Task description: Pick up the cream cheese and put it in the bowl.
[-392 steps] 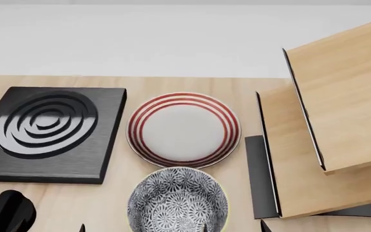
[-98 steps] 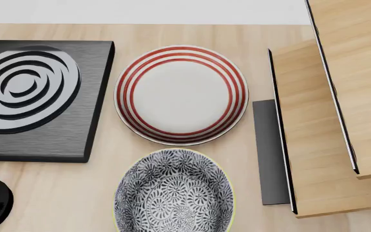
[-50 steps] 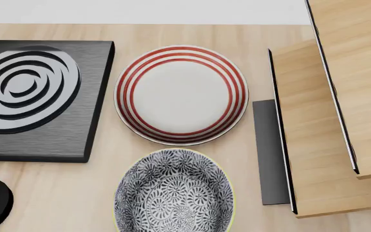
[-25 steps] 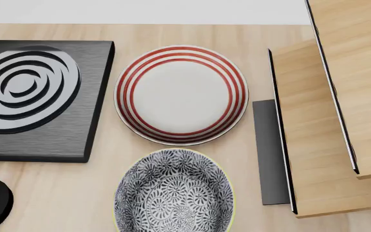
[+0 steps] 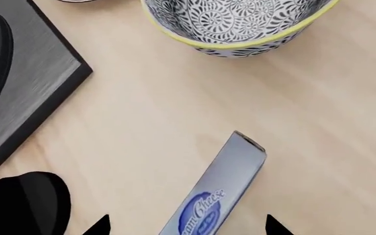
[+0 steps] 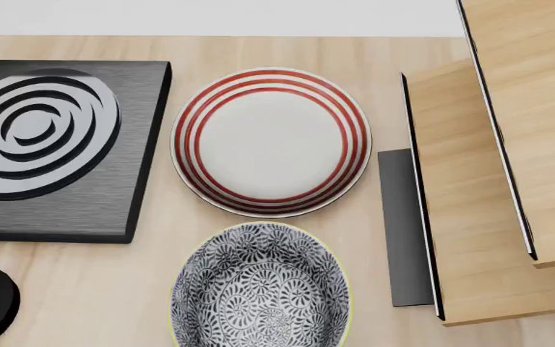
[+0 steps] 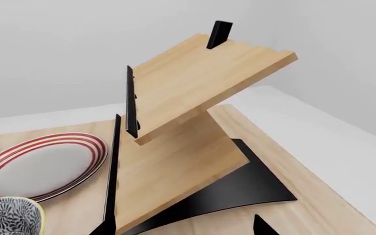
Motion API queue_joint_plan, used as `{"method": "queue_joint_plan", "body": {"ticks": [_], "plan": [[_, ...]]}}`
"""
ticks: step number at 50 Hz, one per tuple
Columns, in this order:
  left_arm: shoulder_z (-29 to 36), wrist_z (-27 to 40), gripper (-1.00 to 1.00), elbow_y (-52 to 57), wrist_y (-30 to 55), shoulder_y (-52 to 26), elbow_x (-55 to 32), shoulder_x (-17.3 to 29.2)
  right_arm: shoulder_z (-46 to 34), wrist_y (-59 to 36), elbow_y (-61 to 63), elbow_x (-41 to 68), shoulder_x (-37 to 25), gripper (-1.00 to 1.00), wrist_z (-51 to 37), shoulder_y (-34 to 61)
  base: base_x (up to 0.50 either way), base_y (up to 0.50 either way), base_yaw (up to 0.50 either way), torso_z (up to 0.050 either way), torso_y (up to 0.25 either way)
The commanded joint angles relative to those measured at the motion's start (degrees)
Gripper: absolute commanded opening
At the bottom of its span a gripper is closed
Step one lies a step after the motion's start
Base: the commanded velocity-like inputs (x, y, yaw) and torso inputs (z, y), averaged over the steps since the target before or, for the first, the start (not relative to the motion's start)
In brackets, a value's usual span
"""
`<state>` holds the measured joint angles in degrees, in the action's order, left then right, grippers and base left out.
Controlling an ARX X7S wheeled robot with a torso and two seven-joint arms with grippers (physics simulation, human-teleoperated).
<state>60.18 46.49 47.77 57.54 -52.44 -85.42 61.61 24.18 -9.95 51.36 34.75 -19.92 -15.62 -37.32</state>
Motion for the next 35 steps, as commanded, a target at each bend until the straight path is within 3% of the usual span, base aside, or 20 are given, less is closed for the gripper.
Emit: {"method": "queue_joint_plan", "body": {"ticks": [1,35], "plan": [[0.55,-1.04,1.0,-1.99,0.14,0.32,1.2,-0.83,-0.04,-0.16,0.0,0.11,-0.1,1.0,-0.17,0.24,0.0,0.0,0.0,0.0,0.0],[2.98,-7.63,1.0,-9.51,-3.44,4.54,10.37,-3.54,-0.73,-0.08,-0.11,-0.7,-0.13,1.0,-0.19,0.38,0.0,0.0,0.0,0.0,0.0]]}}
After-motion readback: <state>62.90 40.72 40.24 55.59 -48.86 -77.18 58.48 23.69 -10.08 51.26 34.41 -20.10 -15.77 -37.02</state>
